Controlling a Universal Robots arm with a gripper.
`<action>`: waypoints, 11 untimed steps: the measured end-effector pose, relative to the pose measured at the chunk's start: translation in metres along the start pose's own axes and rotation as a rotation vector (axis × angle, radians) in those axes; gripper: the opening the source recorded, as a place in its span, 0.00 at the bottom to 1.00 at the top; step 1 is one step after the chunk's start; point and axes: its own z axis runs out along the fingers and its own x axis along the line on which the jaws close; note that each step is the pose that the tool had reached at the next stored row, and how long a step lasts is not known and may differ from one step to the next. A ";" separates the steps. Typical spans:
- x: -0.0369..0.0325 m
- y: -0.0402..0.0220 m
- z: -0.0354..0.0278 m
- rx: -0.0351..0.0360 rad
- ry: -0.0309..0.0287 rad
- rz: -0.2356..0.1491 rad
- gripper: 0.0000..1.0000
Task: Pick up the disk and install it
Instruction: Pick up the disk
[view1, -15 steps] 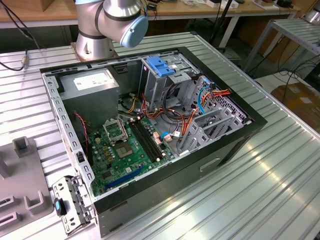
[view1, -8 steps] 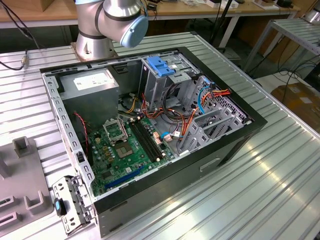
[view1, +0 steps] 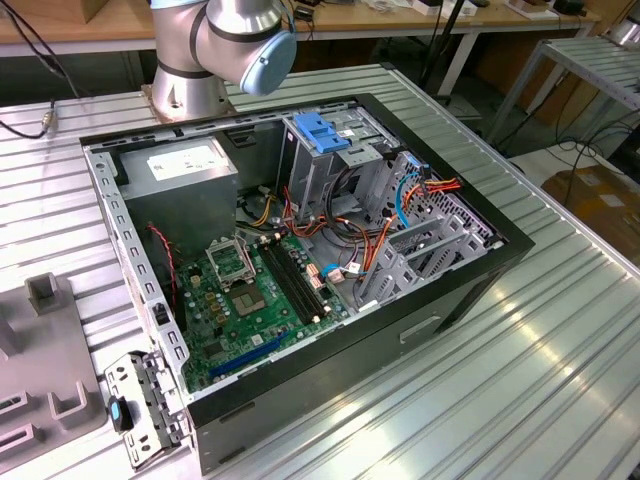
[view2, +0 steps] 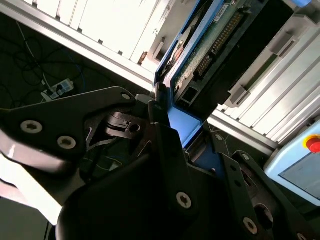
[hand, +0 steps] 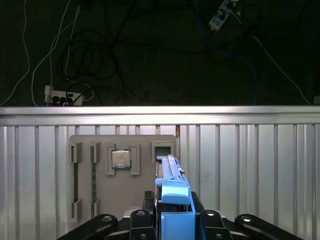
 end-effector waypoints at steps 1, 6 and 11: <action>0.0000 0.0000 -0.0007 0.0000 0.0000 0.000 0.37; 0.0000 0.0001 -0.0064 0.0000 0.0000 0.000 0.37; 0.0000 0.0002 -0.0122 0.0000 0.0000 0.000 0.37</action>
